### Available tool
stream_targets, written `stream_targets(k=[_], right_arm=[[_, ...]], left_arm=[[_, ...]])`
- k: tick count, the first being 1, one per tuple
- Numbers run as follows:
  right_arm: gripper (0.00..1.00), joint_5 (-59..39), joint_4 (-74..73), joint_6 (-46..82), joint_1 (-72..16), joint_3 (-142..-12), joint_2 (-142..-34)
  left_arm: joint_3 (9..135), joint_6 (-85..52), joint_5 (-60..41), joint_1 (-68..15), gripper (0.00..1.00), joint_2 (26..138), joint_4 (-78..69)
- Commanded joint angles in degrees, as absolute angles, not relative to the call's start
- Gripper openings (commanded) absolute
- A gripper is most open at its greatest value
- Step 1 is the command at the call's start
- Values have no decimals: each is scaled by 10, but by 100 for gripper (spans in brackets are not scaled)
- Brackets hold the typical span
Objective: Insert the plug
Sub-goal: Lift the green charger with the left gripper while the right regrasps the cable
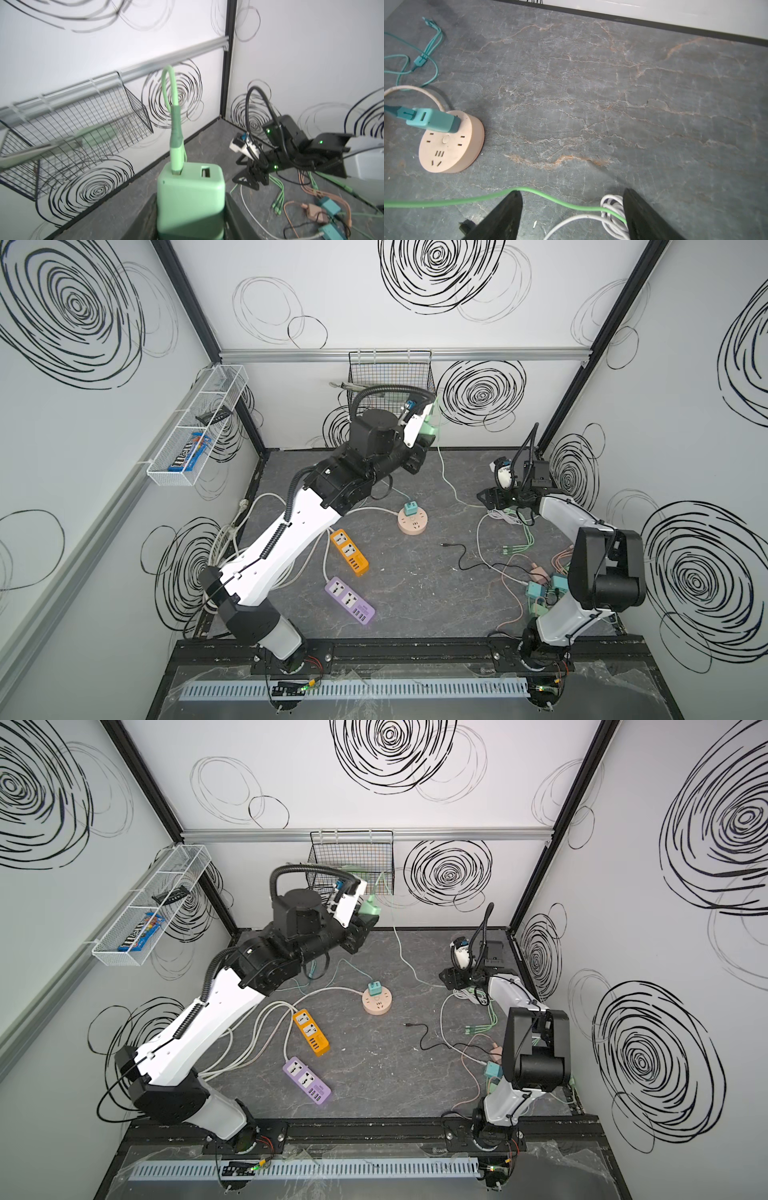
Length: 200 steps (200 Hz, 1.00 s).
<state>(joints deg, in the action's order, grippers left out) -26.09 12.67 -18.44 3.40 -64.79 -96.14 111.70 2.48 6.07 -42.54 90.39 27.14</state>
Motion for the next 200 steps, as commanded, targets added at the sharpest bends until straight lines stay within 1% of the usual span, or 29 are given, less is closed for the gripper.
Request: stream_targets(k=[1, 12, 36, 65, 93, 130, 158, 200], right_arm=[[81, -278, 189, -288, 46, -679, -981], [81, -294, 209, -322, 57, -685, -989], [82, -297, 252, -384, 64, -699, -1013], [82, -280, 242, -390, 77, -698, -1023], [82, -265, 223, -381, 109, -686, -1014], [82, -317, 234, -365, 154, -667, -978], [82, -333, 234, -432, 152, -617, -967], [81, -211, 69, -399, 134, -586, -1000]], left_arm=[[1162, 12, 83, -420, 0, 918, 285], [1185, 13, 89, -420, 0, 924, 294], [1229, 12, 98, -420, 0, 934, 310], [1260, 25, 121, -418, 0, 942, 325], [1264, 30, 131, -415, 0, 943, 332], [1259, 33, 142, -412, 0, 946, 341], [1263, 27, 136, -408, 0, 946, 343], [1263, 20, 122, -407, 0, 942, 352]])
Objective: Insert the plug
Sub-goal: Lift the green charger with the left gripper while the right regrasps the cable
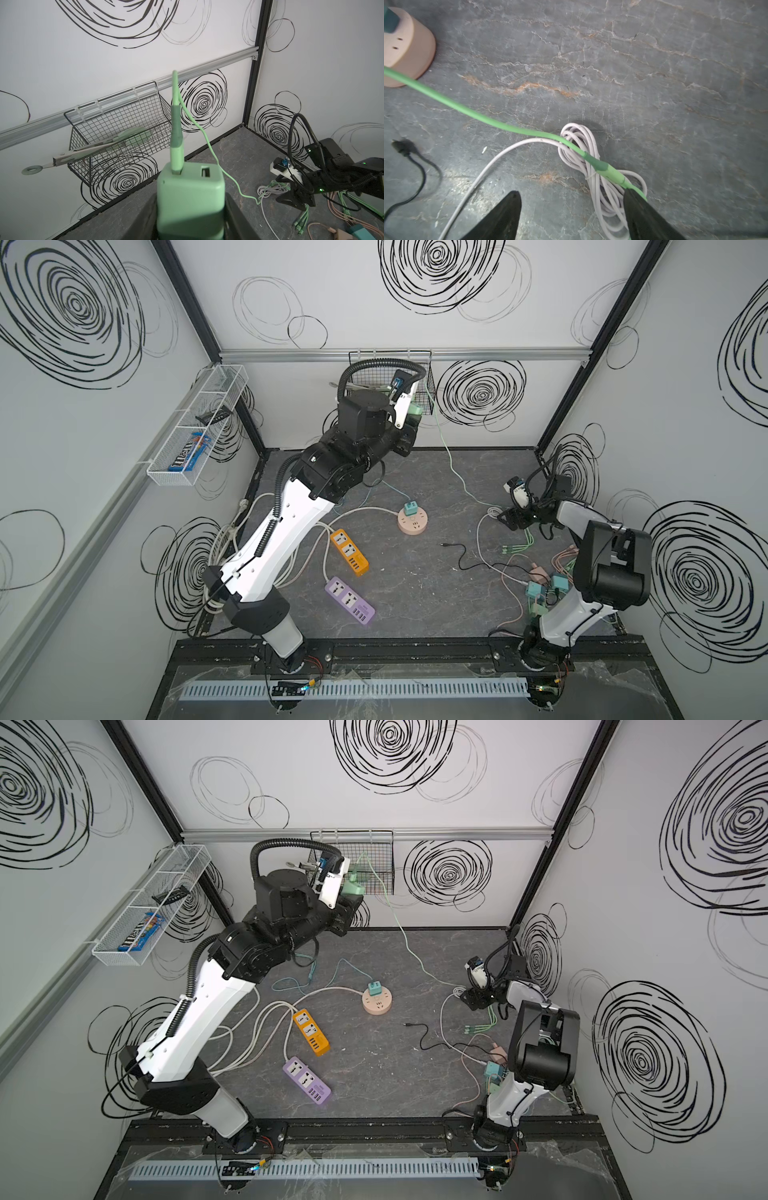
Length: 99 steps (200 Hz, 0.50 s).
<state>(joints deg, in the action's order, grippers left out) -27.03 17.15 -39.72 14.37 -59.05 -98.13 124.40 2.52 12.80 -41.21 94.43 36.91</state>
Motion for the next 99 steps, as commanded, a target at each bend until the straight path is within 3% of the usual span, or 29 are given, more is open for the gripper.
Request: stream_targets(k=[1, 44, 76, 99], right_arm=[[81, -209, 66, -398, 134, -586, -1001], [73, -189, 57, -359, 129, -634, -1048], [48, -179, 40, -352, 127, -621, -1070], [23, -165, 20, -332, 127, -613, -1064]], left_arm=[[1264, 19, 122, -408, 0, 942, 353], [1250, 18, 126, -406, 0, 932, 359], [1233, 19, 123, -403, 0, 924, 355], [1229, 22, 120, -399, 0, 923, 356]])
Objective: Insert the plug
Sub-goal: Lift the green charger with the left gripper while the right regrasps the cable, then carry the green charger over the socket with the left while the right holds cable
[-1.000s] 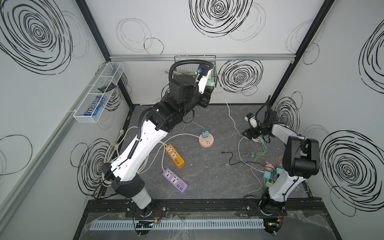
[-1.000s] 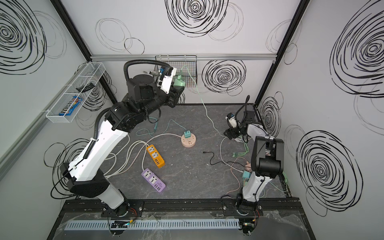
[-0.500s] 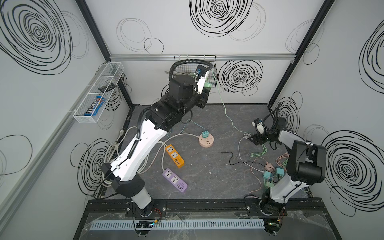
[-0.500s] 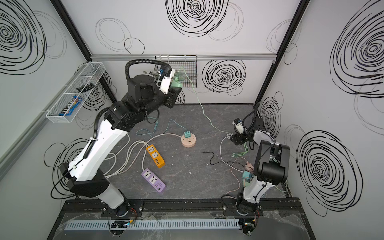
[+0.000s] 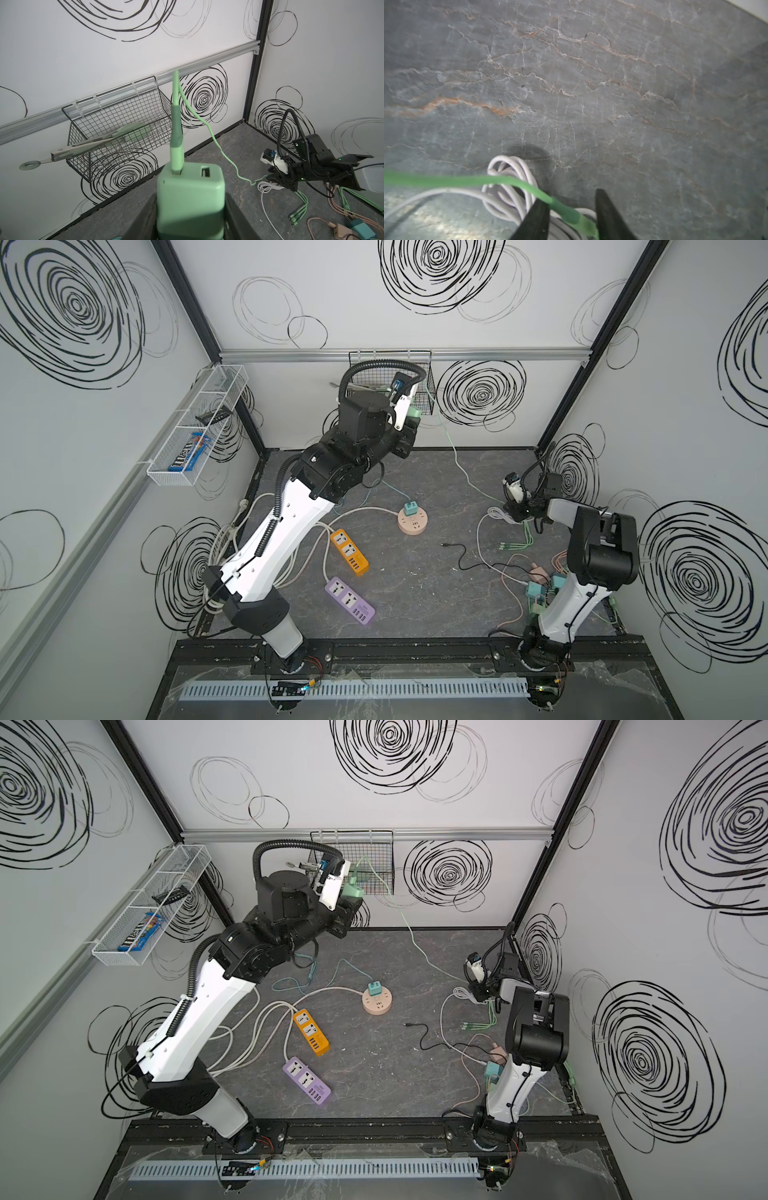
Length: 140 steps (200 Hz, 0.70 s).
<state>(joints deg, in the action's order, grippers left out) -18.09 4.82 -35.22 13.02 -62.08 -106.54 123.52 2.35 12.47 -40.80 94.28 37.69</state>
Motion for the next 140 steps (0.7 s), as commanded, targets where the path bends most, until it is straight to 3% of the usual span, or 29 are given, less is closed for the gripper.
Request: stream_targets(k=[1, 49, 84, 104, 117, 140], right_arm=[[23, -164, 19, -329, 127, -612, -1063], [3, -130, -99, -294, 134, -556, -920], [4, -54, -340, -292, 129, -456, -781], [5, -77, -414, -301, 129, -430, -729], [6, -88, -413, -353, 116, -430, -708], [7, 7, -510, -505, 58, -390, -684]], left_arm=[[1229, 22, 120, -399, 0, 923, 356], [1159, 26, 136, -396, 0, 901, 337], [1056, 25, 135, -397, 0, 852, 287], [1011, 18, 128, -397, 0, 829, 263], [989, 10, 125, -398, 0, 819, 252], [966, -4, 123, -400, 0, 812, 246]])
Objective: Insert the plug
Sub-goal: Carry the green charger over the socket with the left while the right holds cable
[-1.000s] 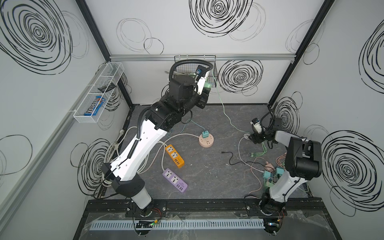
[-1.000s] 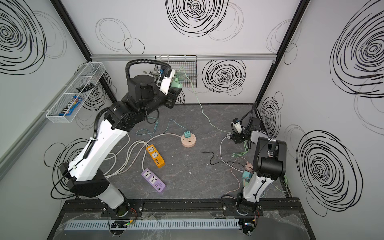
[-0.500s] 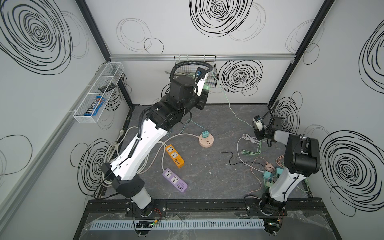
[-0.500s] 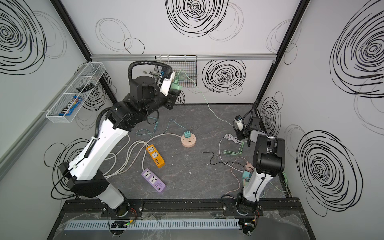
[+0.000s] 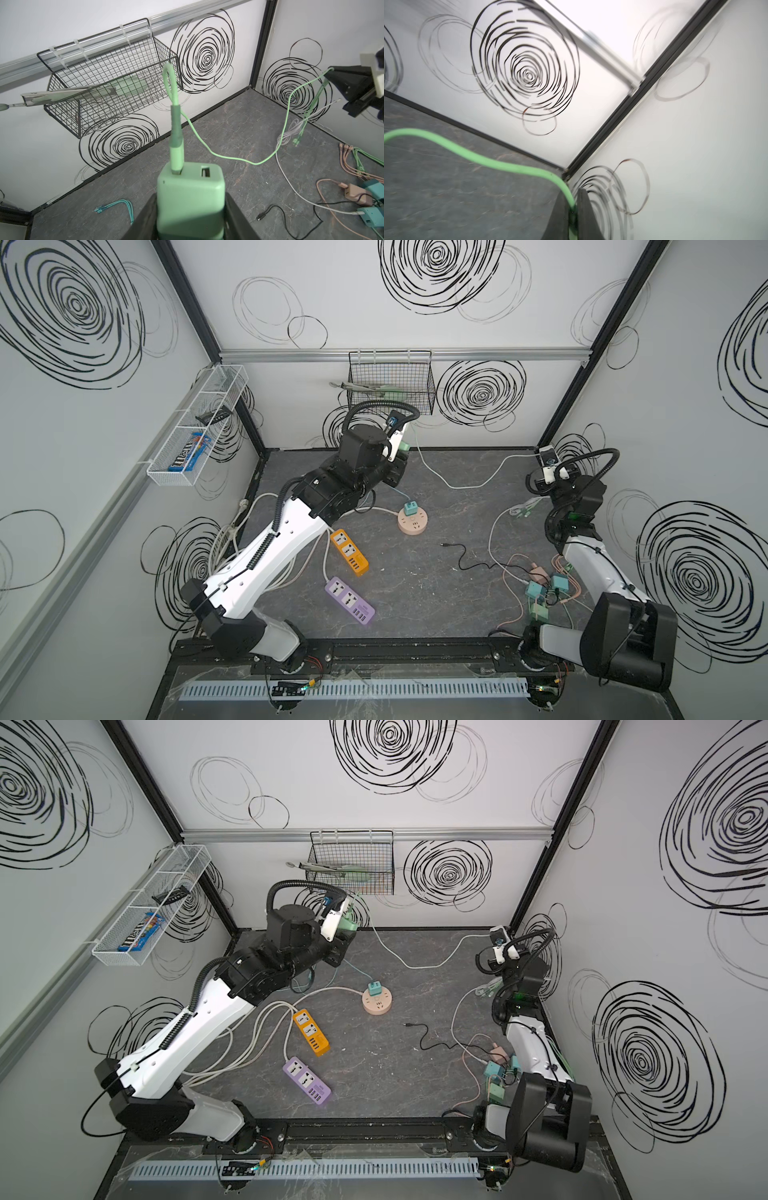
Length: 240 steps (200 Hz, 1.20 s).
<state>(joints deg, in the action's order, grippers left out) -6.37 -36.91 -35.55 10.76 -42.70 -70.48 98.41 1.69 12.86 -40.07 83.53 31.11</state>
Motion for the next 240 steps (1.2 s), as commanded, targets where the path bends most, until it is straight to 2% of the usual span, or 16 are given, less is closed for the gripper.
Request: stream_targets(k=[1, 18, 40, 57, 69, 81, 89, 99, 107, 118, 128, 151, 161, 180, 209, 240], right_arm=[[7, 9, -513, -510, 57, -389, -683], [7, -10, -520, -547, 55, -381, -678], [6, 91, -699, -539, 50, -364, -702], [7, 89, -741, -487, 53, -363, -689], [7, -3, -700, -449, 64, -358, -657], [9, -118, -534, -489, 84, -395, -652], [7, -47, -541, -482, 73, -413, -679], [6, 63, -671, -439, 65, -395, -705], [5, 50, -723, -378, 85, -376, -700], [7, -93, -623, -275, 136, -391, -668], [8, -202, -488, -255, 160, -447, -665], [7, -133, -496, -330, 118, -468, -679], [7, -154, -499, -315, 119, -476, -683], [7, -213, -367, -339, 113, -538, -707], [5, -106, -464, -183, 113, -529, -767], [6, -110, -378, -87, 120, -610, -861]], left_arm=[[966, -5, 123, -400, 0, 812, 246], [956, -10, 116, -400, 0, 811, 245], [952, -11, 117, -400, 0, 815, 248], [949, -14, 118, -401, 0, 816, 249], [947, -14, 118, -401, 0, 819, 250], [947, -16, 122, -401, 0, 822, 251], [947, -17, 122, -400, 0, 824, 251], [947, -15, 122, -400, 0, 826, 251], [947, -15, 120, -401, 0, 826, 252], [946, -16, 120, -401, 0, 826, 253], [944, -15, 121, -400, 0, 825, 253], [933, -16, 119, -400, 0, 820, 248], [928, -16, 110, -401, 0, 818, 246], [917, -13, 88, -405, 0, 820, 247], [905, -1, 75, -434, 0, 833, 253], [893, -6, 63, -459, 0, 856, 249]])
